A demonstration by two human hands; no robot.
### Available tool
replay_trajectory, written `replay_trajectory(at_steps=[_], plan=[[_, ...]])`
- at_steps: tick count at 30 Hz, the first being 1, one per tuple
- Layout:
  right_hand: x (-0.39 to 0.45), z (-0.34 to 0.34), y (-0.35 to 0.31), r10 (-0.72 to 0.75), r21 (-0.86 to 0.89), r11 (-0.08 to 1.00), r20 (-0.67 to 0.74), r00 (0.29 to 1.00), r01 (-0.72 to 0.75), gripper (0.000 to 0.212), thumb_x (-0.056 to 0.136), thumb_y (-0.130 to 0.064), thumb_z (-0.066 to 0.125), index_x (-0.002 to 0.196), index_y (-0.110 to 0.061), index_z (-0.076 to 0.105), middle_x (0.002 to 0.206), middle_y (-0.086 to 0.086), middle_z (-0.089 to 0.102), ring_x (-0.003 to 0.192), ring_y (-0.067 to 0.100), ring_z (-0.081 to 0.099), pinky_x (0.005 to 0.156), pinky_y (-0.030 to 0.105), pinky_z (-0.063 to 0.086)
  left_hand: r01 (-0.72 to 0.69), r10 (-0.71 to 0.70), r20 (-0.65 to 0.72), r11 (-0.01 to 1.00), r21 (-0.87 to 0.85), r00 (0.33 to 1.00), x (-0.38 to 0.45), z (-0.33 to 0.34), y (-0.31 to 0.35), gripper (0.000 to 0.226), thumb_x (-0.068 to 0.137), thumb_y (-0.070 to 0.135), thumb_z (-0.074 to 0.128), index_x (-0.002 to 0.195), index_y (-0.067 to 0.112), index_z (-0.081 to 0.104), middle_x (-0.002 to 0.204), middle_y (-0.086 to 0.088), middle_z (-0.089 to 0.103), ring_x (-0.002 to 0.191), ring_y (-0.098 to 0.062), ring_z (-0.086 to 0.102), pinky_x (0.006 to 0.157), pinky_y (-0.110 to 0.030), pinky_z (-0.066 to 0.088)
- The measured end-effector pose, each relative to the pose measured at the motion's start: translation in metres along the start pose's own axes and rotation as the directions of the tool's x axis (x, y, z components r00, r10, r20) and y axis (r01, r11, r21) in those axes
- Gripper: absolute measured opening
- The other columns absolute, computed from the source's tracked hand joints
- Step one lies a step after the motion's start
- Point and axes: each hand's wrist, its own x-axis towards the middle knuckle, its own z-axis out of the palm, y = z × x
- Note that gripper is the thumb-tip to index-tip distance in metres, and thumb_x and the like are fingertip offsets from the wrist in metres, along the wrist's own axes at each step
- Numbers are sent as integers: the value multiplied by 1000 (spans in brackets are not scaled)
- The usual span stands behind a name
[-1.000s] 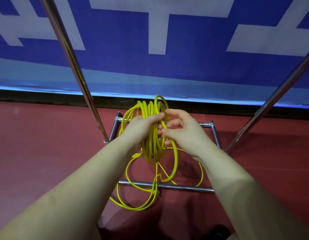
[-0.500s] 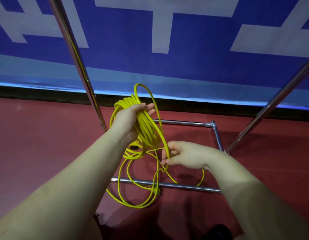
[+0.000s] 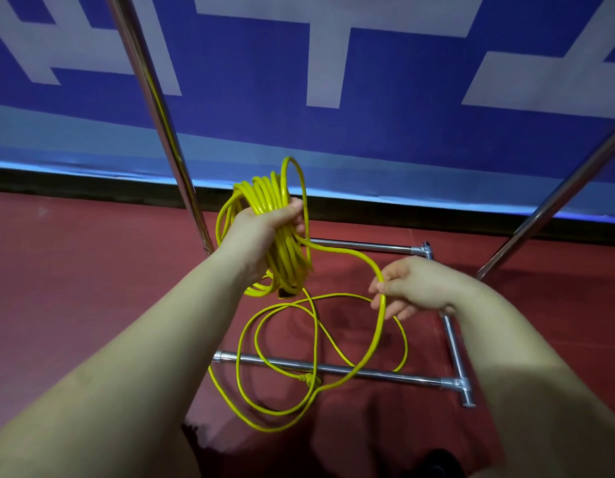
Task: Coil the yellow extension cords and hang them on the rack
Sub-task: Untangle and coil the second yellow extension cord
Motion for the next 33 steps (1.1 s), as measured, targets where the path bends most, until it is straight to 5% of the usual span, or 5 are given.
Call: replay_trajectory(at_steps=[6,16,22,27,33], plan=[[-3,-5,-25,6,764,632,-174,985,131,23,96,-16,46,79,-8,60,55,-4,67,42,2,59,43,13,49,-27,-5,113,959,281,994,-14,7,-6,3,85,0,63,86,-1,60,61,-4,67,56,-14,65,56,-25,52],[15,11,-39,124,977,115,-192,974,178,19,91,-18,58,75,-8,54,45,0,61,42,5,61,41,15,49,71,-171,308,948,310,936,-23,13,-12,9,78,3,70,85,5,66,85,-14,73,84,-29,69,80,-41,57],[8,11,-45,19,882,413,-257,966,226,30,91,-39,53,77,-12,54,50,-3,61,49,9,65,46,19,52,84,-124,194,976,201,973,-23,22,-12,6,83,-2,63,79,2,64,69,-8,71,64,-18,69,65,-32,60],[-7,36,-49,-144,164,968,-246,959,187,38,81,-48,64,69,-12,61,57,4,64,51,12,61,55,23,49,69,-70,5,991,112,998,-17,25,-15,10,84,-2,63,76,3,64,63,-6,69,60,-17,67,70,-35,56],[5,62,-46,-439,-110,892,-442,782,438,23,77,-19,74,66,-25,55,57,-10,51,45,-1,45,56,23,38,56,-60,-108,998,-39,992,-17,25,-9,10,87,-1,60,77,2,62,60,-3,68,54,-13,66,57,-29,57]])
